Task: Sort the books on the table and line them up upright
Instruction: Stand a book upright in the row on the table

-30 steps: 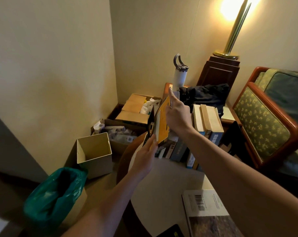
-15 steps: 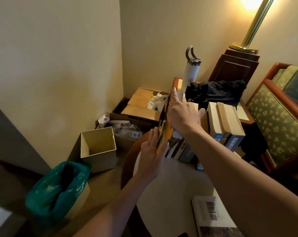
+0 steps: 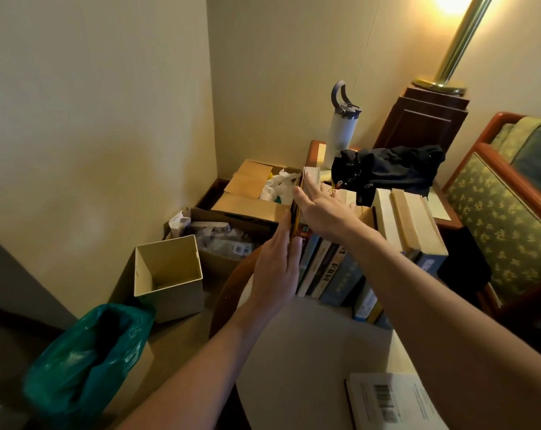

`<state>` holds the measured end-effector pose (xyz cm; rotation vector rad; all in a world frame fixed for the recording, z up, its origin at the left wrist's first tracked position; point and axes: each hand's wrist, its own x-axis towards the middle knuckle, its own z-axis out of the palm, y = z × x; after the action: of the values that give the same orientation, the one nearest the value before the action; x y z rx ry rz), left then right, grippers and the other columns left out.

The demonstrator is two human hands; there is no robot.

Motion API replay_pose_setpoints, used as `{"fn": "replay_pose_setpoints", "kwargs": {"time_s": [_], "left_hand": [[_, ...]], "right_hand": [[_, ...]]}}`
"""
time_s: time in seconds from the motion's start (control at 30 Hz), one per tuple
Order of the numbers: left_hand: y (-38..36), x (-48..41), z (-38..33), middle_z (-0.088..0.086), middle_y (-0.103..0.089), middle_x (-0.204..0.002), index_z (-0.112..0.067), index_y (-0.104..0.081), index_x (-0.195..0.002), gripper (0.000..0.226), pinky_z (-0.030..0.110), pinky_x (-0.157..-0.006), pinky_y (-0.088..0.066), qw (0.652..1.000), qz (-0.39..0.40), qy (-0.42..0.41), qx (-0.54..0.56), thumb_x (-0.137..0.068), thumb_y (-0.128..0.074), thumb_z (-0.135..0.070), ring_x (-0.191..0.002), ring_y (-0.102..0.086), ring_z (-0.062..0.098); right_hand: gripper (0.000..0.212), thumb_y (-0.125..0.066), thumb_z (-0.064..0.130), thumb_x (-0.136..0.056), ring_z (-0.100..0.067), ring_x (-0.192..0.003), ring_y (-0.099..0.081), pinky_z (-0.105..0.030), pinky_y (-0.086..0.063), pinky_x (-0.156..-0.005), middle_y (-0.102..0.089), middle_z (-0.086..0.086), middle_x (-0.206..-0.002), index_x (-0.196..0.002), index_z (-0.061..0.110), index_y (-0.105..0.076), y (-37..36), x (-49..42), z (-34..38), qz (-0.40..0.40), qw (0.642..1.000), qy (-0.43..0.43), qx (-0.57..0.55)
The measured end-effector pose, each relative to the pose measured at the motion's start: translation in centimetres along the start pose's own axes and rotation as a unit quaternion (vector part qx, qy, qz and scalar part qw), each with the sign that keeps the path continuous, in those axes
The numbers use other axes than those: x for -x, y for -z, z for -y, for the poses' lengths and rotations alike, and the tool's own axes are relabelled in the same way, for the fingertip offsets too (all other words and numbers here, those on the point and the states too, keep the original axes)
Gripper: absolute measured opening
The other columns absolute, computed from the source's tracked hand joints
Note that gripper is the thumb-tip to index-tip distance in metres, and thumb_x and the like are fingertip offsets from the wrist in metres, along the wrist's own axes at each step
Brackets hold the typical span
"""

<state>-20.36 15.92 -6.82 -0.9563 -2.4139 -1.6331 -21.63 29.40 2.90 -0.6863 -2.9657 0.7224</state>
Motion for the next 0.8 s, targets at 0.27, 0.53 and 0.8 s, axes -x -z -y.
{"fn": "replay_pose_setpoints", "kwargs": {"time_s": [0.27,0.53,0.8], "left_hand": [[1.8,-1.5,-0.4,-0.001,-0.041,-0.157,-0.032,-0.007,-0.159,0.067,0.026,-0.107,-0.047,0.999,-0.003,-0.046,-0.013,-0.104,-0.042,-0.048,-0.136,-0.048,0.009],[2.7,-2.0,-1.6,-0.008,-0.021,-0.165,-0.031,-0.007,-0.160,0.071,0.024,-0.109,-0.031,0.998,0.021,-0.039,-0.040,-0.101,-0.041,-0.052,-0.147,-0.031,0.013],[3.3,-2.0,-2.1,0.001,-0.043,-0.156,-0.023,-0.018,-0.159,0.066,0.032,-0.100,-0.050,0.997,0.029,-0.043,-0.057,-0.102,-0.048,-0.040,-0.128,-0.057,0.019]], "right_hand": [[0.056,-0.009,0.063,-0.102,-0.032,-0.154,-0.002,-0.066,0.001,-0.118,-0.010,-0.004,-0.168,-0.156,0.050,-0.003,0.2,0.4,0.6,0.025,0.997,0.072,0.026],[0.054,-0.010,0.064,-0.101,-0.032,-0.153,0.012,-0.070,0.006,-0.115,0.000,-0.001,-0.168,-0.153,0.054,0.002,-1.0,3.2,-1.4,-0.020,0.998,0.057,-0.029],[0.057,-0.014,0.059,-0.104,-0.023,-0.153,0.015,-0.063,0.008,-0.118,0.002,0.002,-0.168,-0.157,0.045,-0.001,-1.6,5.2,-2.2,-0.026,0.996,0.084,-0.034]]}}
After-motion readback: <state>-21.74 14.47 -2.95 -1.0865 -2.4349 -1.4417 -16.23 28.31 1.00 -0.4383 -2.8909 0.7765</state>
